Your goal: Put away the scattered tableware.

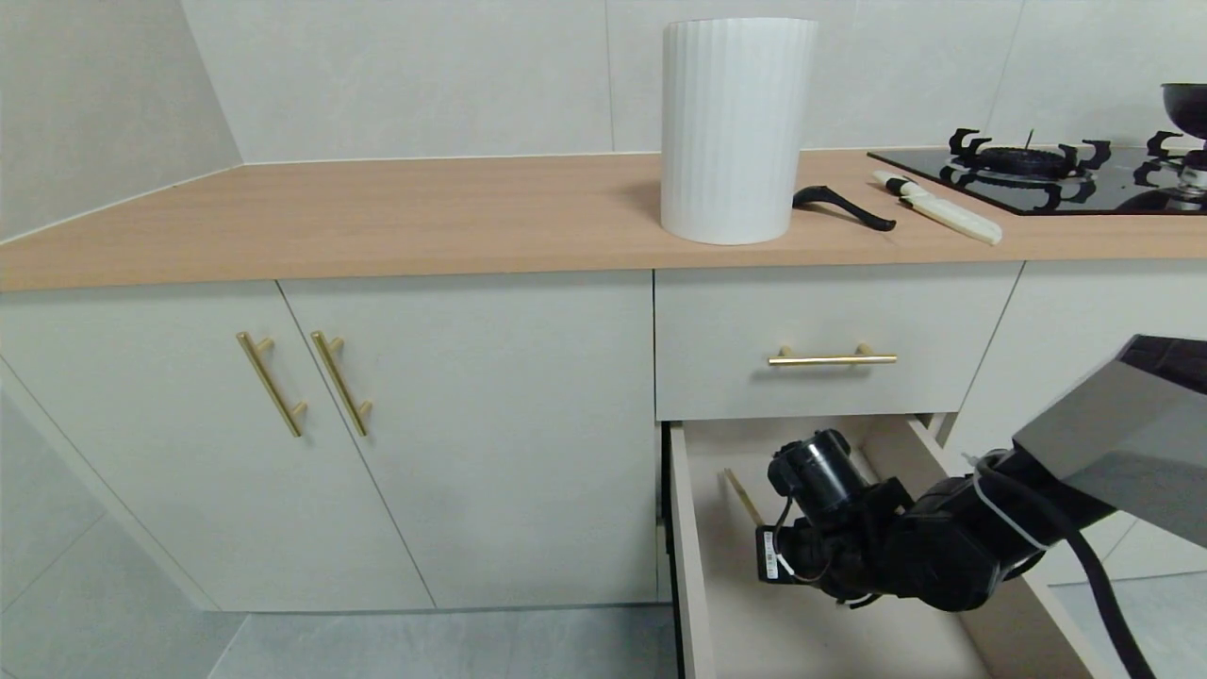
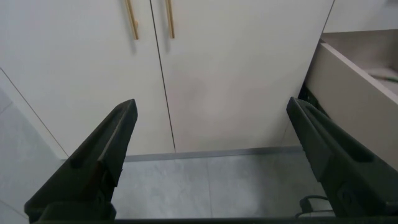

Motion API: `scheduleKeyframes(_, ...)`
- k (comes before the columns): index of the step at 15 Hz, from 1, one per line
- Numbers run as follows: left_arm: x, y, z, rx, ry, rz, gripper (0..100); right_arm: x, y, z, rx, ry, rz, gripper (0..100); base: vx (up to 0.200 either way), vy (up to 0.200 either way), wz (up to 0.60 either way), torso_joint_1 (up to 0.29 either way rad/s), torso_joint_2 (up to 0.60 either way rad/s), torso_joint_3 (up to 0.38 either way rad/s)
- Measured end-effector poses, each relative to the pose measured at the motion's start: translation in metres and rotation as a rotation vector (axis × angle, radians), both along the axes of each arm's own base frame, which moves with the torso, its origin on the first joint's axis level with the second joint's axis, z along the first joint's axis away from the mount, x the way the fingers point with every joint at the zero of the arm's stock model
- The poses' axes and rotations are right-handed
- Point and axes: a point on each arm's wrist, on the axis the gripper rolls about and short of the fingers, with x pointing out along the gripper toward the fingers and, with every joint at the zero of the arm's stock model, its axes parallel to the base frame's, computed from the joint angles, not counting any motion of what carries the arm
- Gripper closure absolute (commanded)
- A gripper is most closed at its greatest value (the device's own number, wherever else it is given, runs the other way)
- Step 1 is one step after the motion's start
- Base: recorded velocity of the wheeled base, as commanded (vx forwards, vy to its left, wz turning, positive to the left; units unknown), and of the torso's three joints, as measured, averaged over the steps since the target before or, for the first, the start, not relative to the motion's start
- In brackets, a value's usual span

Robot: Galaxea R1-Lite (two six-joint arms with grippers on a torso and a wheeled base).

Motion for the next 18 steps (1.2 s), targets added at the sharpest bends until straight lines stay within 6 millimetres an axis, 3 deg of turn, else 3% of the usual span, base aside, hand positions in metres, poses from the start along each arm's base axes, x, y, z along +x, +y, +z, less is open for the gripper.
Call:
scheduleKeyframes(9,0.0,0.0,0.0,0.0,0.0,0.0,0,-0.002,0.009,-0.042,-0.07,0.09,0.03,100,0.0,0.0,0.0,0.0,0.0,0.0)
scheduleKeyframes(18,0.0,0.0,0.0,0.0,0.0,0.0,0,-0.003,0.009,-0.055,-0.107,0.111,0.026,100,0.0,0.0,0.0,0.0,0.0,0.0)
